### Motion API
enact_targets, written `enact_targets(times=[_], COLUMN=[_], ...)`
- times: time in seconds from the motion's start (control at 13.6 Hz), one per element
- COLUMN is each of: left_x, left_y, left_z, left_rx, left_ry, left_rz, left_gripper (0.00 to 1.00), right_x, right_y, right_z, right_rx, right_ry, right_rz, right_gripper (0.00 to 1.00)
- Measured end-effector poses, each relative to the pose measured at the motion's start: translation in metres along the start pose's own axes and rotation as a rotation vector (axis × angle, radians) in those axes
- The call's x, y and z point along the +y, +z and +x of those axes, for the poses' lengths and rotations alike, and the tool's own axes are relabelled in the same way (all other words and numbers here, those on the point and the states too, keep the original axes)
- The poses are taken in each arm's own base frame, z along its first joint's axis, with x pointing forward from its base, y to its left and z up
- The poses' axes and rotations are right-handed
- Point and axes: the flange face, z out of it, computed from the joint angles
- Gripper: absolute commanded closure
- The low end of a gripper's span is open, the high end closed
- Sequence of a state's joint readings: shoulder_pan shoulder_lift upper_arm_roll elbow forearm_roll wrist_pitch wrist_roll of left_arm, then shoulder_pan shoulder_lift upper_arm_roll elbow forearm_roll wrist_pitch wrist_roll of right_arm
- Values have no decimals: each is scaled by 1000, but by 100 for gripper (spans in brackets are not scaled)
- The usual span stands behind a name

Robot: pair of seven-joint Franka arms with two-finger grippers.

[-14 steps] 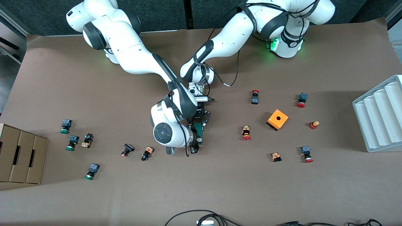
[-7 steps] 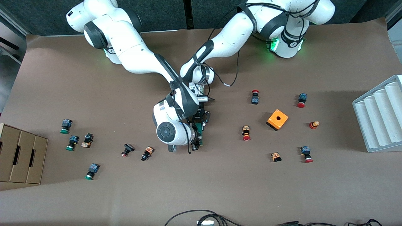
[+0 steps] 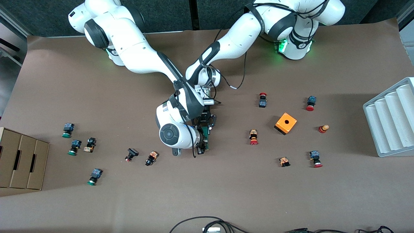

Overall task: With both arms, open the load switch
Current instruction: 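Flip the white lever over with the right gripper while the left gripper holds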

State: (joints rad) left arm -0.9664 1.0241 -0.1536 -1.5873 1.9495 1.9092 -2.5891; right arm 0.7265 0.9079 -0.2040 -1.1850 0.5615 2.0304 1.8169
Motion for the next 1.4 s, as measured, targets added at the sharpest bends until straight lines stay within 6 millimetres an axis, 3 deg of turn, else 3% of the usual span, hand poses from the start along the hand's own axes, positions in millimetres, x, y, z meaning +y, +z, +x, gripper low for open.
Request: enact_targets(times=[0.22, 1.4], left_x=[0, 0], left_y=[0, -1], left_z=[0, -3], left_rx=[0, -4], left_ry=[0, 3], left_rz=[0, -1], left_gripper=[47, 47], right_x=[3, 28], right_y=[-1, 2], right_z=[2, -5], right_rx=[1, 39], right_ry=[3, -32], right_rz=[-6, -37], right_gripper=[82, 82])
